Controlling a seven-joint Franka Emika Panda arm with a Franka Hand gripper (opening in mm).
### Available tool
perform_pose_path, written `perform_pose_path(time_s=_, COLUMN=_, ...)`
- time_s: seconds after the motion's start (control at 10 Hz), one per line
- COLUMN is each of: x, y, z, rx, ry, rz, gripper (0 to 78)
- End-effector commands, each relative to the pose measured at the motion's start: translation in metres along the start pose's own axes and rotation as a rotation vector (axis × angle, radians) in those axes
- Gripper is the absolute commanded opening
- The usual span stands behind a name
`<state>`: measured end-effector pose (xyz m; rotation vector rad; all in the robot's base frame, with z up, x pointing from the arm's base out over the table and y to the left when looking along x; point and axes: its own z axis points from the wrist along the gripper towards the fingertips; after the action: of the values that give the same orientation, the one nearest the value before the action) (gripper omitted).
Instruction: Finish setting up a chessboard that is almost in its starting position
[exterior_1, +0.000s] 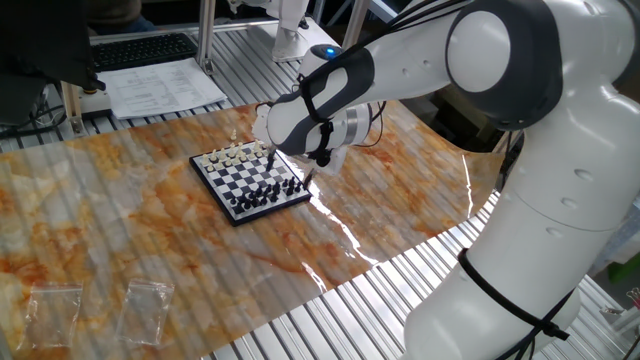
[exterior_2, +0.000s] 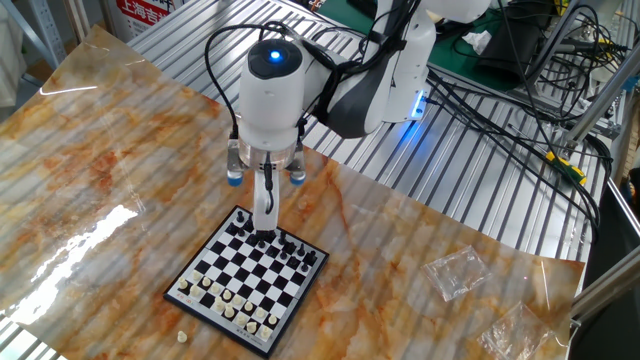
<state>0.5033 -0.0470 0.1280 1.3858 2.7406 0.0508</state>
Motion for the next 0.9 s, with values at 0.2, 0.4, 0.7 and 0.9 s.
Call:
perform_pose_path(time_s=0.2, x=-0.011, y=0.005, z=-0.022, rx=0.017, ry=-0.008, rz=-0.468, gripper=77.5)
perform_pose_path(time_s=0.4, x=-0.013, y=0.007, z=-0.023, rx=0.015, ry=-0.008, rz=-0.481, gripper=77.5)
perform_pose_path(time_s=0.7, x=-0.022, y=0.013, z=-0.028, rx=0.014, ry=-0.006, rz=-0.492, gripper=77.5)
perform_pose_path(time_s=0.9, x=-0.023, y=0.014, z=-0.029, rx=0.015, ry=-0.007, rz=-0.489, gripper=77.5)
